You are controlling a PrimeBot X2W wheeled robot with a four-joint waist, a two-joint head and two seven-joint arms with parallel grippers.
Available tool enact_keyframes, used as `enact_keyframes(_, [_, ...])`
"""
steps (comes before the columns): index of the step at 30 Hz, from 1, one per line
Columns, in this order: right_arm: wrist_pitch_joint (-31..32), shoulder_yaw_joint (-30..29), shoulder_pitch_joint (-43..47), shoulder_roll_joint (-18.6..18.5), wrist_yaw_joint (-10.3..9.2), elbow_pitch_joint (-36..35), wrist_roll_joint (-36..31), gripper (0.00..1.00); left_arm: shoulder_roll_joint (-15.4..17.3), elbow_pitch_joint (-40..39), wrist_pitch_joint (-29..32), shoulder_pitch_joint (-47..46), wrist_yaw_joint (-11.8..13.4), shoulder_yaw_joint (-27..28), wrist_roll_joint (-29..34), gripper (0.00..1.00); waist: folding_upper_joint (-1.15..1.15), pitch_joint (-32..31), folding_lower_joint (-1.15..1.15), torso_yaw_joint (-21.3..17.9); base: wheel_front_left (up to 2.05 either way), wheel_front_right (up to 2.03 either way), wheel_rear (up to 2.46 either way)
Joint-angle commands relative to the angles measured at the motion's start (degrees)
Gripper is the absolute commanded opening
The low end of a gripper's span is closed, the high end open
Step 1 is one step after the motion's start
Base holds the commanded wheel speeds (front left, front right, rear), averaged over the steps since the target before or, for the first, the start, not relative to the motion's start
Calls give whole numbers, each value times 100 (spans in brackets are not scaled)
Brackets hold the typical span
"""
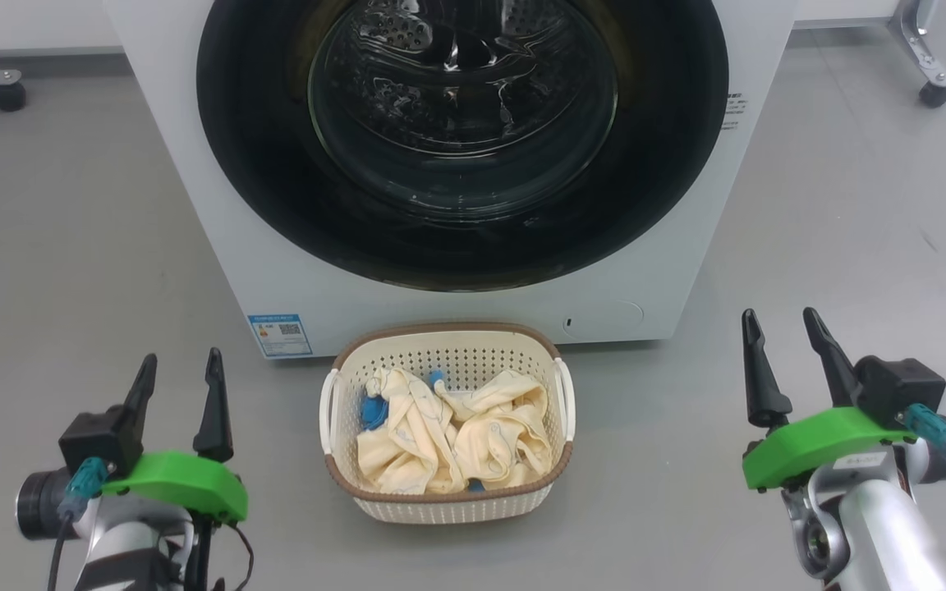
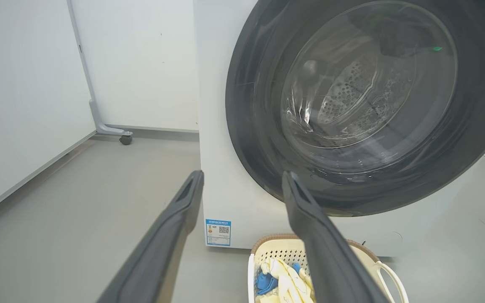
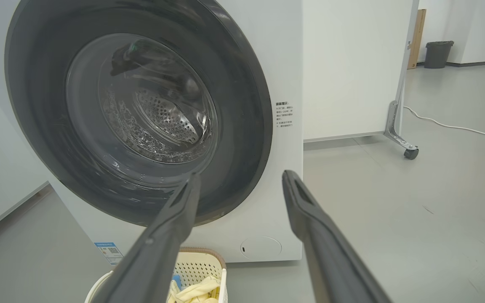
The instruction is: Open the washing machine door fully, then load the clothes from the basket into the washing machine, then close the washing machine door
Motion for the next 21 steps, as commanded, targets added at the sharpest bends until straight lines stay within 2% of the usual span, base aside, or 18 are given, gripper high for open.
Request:
enact_keyframes(1, [-56,130,-326,-83,68,-146,-33,100,93,-141,-63,-350,0,206,36,100,0,1,0,3,0,0,0])
enact_keyframes(21, [-56,198,-299,-83,68,-200,59,100,67,-127,-63,-338,-1,217,52,100,0,-21,0,0,0,0,0])
